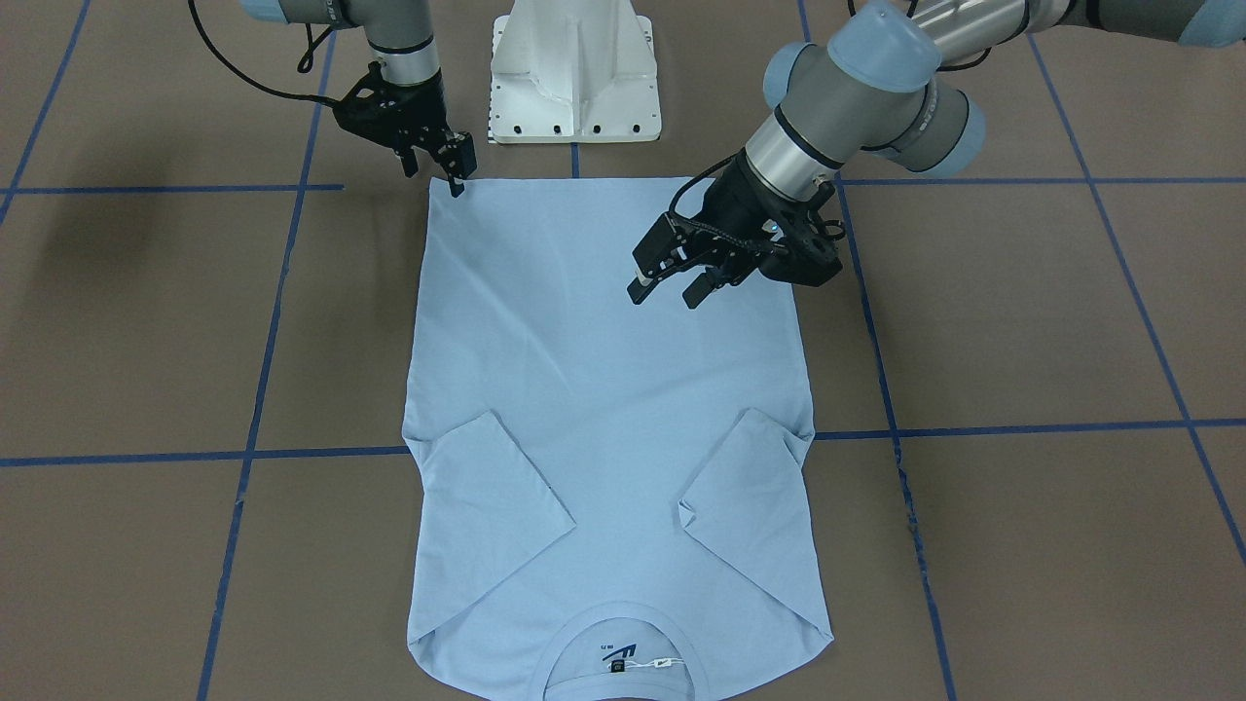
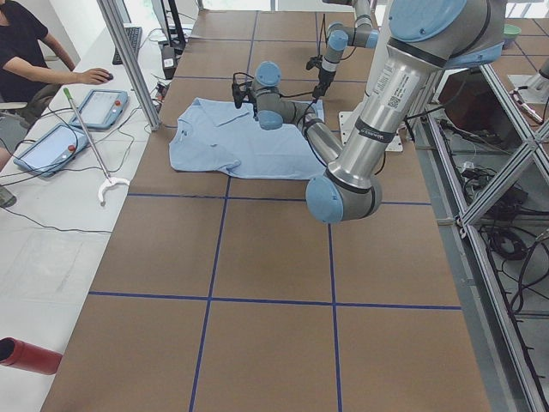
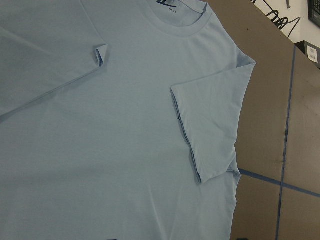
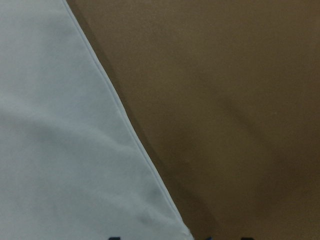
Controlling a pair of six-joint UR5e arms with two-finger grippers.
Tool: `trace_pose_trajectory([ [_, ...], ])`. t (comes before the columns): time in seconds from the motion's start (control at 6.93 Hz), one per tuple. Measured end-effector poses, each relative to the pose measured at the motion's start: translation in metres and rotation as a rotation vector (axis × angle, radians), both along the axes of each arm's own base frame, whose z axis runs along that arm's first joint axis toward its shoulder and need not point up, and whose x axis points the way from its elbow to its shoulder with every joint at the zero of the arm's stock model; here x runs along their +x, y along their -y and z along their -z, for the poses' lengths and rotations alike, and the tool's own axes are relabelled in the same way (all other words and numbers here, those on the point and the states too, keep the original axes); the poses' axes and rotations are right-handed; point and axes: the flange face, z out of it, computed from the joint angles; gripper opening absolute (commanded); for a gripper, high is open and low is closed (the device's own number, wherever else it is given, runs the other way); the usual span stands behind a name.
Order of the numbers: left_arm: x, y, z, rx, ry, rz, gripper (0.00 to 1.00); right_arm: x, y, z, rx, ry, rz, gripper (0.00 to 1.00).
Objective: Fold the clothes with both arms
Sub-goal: 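Grasp the other sleeve with the left gripper and fold it inward over the shirt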
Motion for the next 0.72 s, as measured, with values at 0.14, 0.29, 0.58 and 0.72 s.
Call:
trace_pose_trajectory([
  [0.14, -0.001, 0.001, -0.004, -0.005, 0.007, 0.002, 0.84, -0.003, -0.007, -0.004, 0.005, -0.008, 0.006, 0.52],
  [0.29, -0.003, 0.001, -0.01, -0.012, 0.016, 0.005, 0.84, -0.006, -0.01, -0.006, 0.008, -0.012, 0.009, 0.13],
  [0.58, -0.005, 0.001, -0.016, -0.018, 0.024, 0.007, 0.84, -0.006, -0.012, -0.005, 0.006, -0.01, 0.007, 0.0],
  [0.72, -0.006, 0.001, -0.017, -0.019, 0.024, 0.008, 0.84, -0.006, -0.012, -0.004, 0.004, -0.007, 0.007, 0.0],
])
